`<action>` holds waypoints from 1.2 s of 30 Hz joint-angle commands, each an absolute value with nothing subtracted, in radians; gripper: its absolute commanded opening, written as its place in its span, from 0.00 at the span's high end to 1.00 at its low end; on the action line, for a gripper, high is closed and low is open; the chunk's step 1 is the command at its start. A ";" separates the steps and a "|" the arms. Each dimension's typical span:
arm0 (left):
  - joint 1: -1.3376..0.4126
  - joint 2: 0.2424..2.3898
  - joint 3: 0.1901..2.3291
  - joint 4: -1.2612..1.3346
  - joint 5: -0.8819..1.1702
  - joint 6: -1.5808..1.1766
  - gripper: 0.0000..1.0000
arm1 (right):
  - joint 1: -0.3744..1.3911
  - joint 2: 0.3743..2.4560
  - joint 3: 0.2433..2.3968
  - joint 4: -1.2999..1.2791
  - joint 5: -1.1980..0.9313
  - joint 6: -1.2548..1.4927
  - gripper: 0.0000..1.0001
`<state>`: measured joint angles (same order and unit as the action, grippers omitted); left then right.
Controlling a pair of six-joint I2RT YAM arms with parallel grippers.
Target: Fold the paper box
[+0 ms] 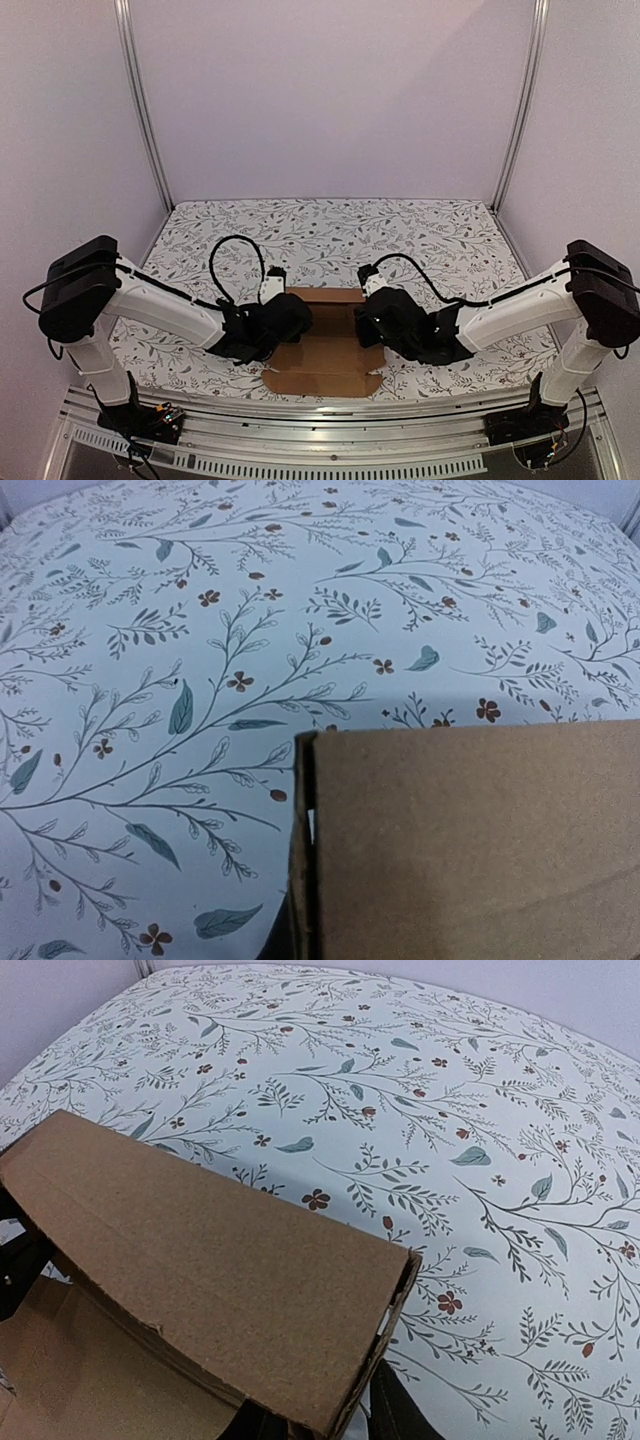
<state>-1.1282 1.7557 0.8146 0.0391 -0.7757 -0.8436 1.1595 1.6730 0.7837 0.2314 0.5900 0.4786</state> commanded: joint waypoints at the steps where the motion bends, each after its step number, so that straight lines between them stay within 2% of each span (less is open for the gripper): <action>1: -1.134 1.753 0.847 0.052 -0.759 -0.859 1.00 | 1.185 1.723 0.824 0.249 0.629 0.524 0.75; 10: -1.134 1.776 0.855 0.035 -0.753 -0.889 1.00 | 1.225 1.814 0.895 0.258 0.718 0.531 0.92; 16: -1.134 1.776 0.849 0.031 -0.759 -0.896 1.00 | 1.237 1.862 0.919 0.277 0.729 0.575 1.00; 28: -1.135 1.800 0.878 0.030 -0.739 -0.881 1.00 | 1.252 1.890 0.933 0.289 0.744 0.606 1.00; 30: -1.134 1.807 0.888 0.019 -0.739 -0.880 0.97 | 1.253 1.887 0.931 0.288 0.748 0.605 1.00; 36: -1.135 1.814 0.904 -0.031 -0.741 -0.887 0.78 | 1.253 1.876 0.935 0.288 0.769 0.595 1.00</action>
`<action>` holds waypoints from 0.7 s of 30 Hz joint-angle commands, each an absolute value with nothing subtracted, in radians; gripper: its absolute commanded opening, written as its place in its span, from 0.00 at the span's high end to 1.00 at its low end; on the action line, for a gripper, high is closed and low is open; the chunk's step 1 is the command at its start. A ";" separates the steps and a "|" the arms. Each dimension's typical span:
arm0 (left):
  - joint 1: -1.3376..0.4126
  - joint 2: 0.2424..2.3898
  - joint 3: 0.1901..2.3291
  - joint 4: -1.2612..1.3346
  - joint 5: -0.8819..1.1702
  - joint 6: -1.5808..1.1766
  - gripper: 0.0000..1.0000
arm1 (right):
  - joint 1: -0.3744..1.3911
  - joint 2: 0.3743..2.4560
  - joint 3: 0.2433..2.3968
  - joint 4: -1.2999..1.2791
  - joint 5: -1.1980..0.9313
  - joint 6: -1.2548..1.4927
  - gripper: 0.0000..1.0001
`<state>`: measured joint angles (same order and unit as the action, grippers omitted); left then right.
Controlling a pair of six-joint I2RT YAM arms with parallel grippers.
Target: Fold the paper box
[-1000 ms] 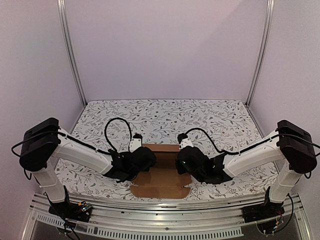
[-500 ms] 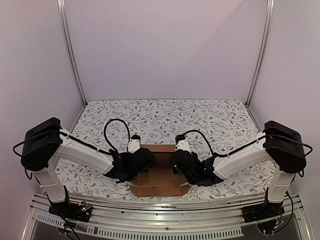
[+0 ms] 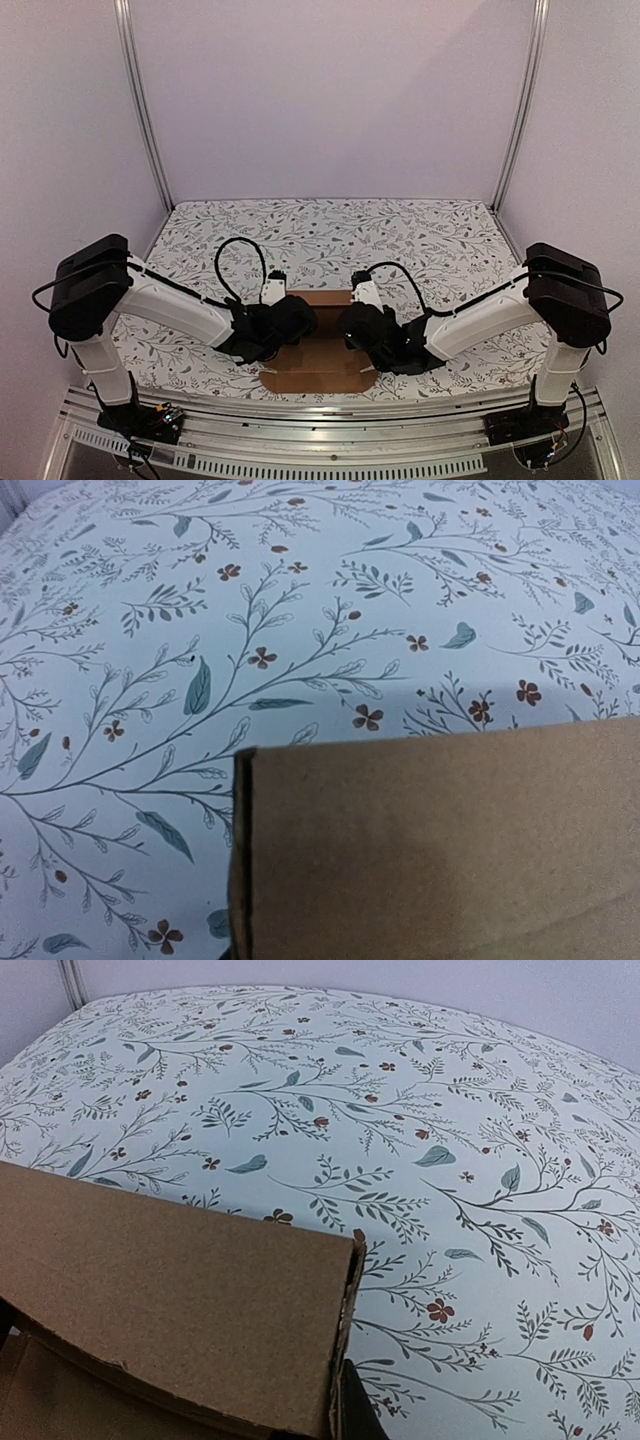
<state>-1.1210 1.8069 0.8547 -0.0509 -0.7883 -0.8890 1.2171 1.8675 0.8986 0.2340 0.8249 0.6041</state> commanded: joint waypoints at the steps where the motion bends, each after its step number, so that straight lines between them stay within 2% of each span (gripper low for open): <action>1: -1.135 1.810 0.902 -0.040 -0.740 -0.890 0.74 | 1.253 1.877 0.938 0.288 0.774 0.594 1.00; 11: -1.139 1.740 0.864 -0.080 -0.644 -0.856 0.39 | 1.251 1.898 0.978 0.275 0.853 0.528 1.00; 21: -1.137 1.577 0.795 -0.183 -0.524 -0.770 0.23 | 1.208 1.902 0.960 0.312 0.806 0.438 1.00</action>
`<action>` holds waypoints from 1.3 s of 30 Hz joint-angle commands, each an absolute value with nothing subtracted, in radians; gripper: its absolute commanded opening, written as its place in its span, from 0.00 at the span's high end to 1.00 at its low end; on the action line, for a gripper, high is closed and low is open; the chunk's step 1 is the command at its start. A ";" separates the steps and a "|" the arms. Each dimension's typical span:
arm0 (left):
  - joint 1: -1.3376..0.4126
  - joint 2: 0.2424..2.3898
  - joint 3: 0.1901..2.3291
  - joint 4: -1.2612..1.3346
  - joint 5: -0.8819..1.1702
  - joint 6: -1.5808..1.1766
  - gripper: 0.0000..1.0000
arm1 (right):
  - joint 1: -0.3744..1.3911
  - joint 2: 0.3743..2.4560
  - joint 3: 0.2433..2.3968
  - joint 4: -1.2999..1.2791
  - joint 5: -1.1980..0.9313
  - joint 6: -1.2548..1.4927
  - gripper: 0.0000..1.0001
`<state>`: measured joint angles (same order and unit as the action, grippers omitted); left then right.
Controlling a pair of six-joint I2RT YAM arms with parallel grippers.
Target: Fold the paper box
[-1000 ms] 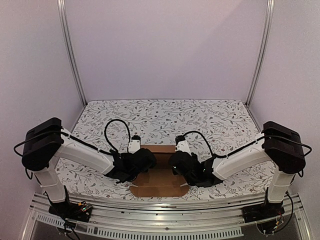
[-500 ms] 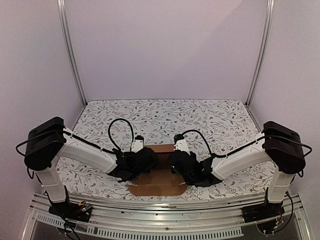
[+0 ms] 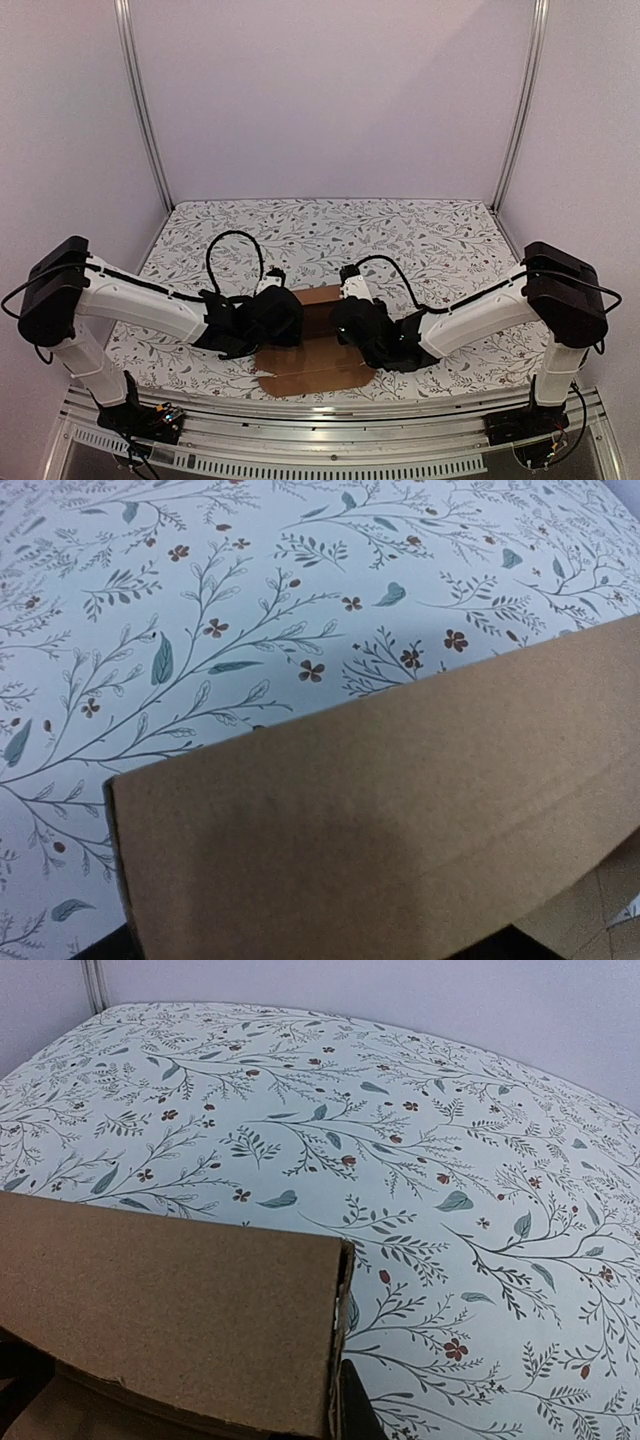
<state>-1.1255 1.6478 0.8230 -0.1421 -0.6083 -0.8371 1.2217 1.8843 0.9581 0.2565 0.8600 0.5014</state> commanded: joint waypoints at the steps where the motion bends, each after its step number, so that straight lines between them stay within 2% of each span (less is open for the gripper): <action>1: -1.137 1.557 0.790 -0.199 -0.521 -0.759 0.22 | 1.202 1.897 0.950 0.332 0.790 0.413 1.00; 5: -1.135 1.473 0.749 -0.248 -0.497 -0.719 0.15 | 1.172 1.872 0.905 0.403 0.705 0.339 1.00; 18: -1.090 1.217 0.789 -0.342 -0.289 -0.551 0.20 | 1.059 1.816 0.723 0.659 0.294 0.086 1.00; 22: -1.059 1.217 0.824 -0.280 -0.198 -0.512 0.29 | 1.046 1.825 0.724 0.676 0.203 0.039 1.00; 24: -1.044 1.231 0.821 -0.211 -0.154 -0.489 0.40 | 1.046 1.828 0.727 0.690 0.181 0.020 1.00; 28: -1.011 1.295 0.834 -0.093 -0.063 -0.470 0.70 | 1.046 1.827 0.738 0.695 0.140 0.011 1.00; 34: -0.984 1.421 0.878 0.029 0.038 -0.469 1.00 | 1.046 1.825 0.750 0.695 0.120 -0.018 1.00; 39: -0.970 1.491 0.881 0.095 0.045 -0.485 1.00 | 1.046 1.833 0.757 0.695 0.115 -0.013 1.00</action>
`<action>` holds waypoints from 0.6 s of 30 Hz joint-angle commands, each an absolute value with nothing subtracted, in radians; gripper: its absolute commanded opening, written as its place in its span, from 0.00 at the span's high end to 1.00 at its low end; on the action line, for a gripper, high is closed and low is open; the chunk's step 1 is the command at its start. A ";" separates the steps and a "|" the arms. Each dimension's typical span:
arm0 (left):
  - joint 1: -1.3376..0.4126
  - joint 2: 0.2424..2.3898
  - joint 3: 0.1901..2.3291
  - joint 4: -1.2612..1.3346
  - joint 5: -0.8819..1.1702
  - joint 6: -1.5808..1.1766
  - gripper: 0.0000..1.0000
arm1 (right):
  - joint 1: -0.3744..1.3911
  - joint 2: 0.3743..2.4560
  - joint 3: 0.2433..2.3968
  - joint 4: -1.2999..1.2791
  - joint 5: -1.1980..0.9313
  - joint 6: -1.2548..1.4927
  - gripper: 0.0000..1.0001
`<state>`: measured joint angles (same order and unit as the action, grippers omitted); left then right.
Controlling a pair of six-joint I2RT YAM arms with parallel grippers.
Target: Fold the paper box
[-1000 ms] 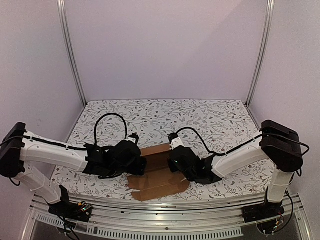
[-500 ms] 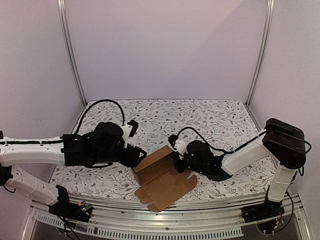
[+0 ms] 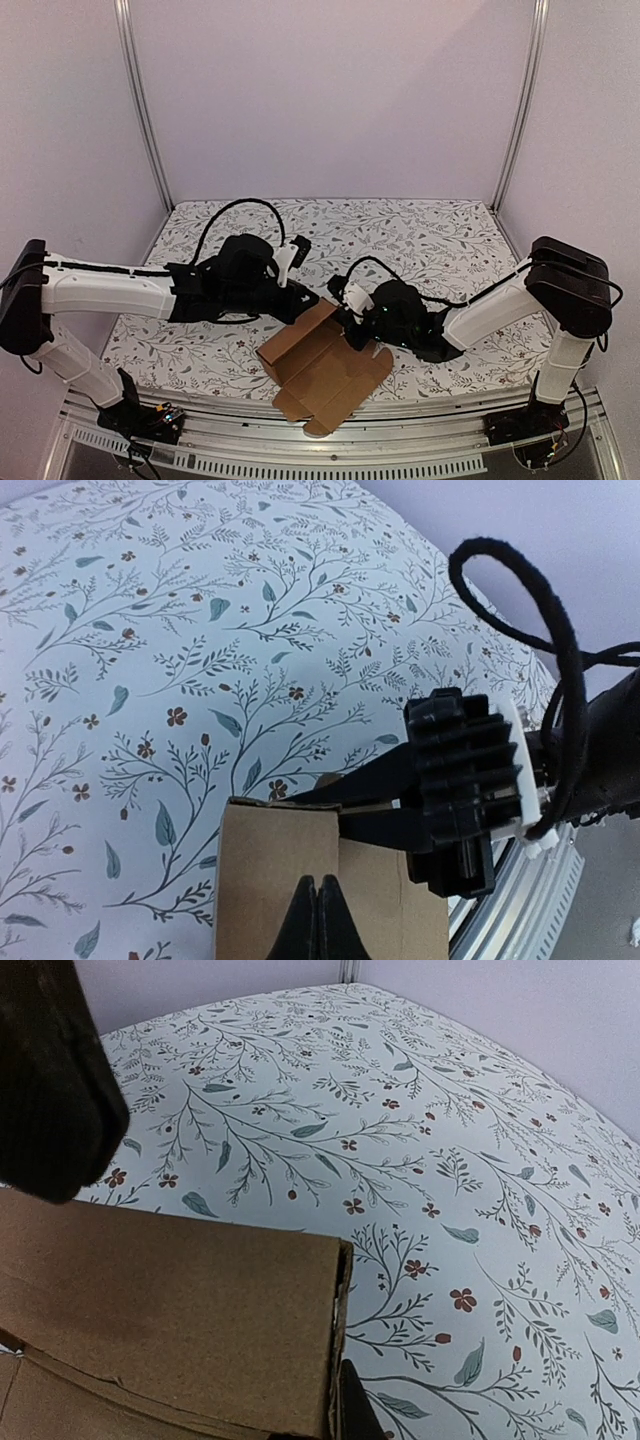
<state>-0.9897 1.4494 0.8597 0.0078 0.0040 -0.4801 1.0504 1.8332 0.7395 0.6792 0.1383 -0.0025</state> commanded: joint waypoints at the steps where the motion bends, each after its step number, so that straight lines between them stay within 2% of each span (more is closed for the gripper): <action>1: -0.967 1.504 0.879 0.104 0.045 -0.487 1.00 | 1.046 1.837 0.760 0.695 0.114 -0.010 1.00; 18: -0.960 1.663 0.862 0.193 0.013 -0.516 1.00 | 1.045 1.921 0.764 0.785 0.090 0.056 0.99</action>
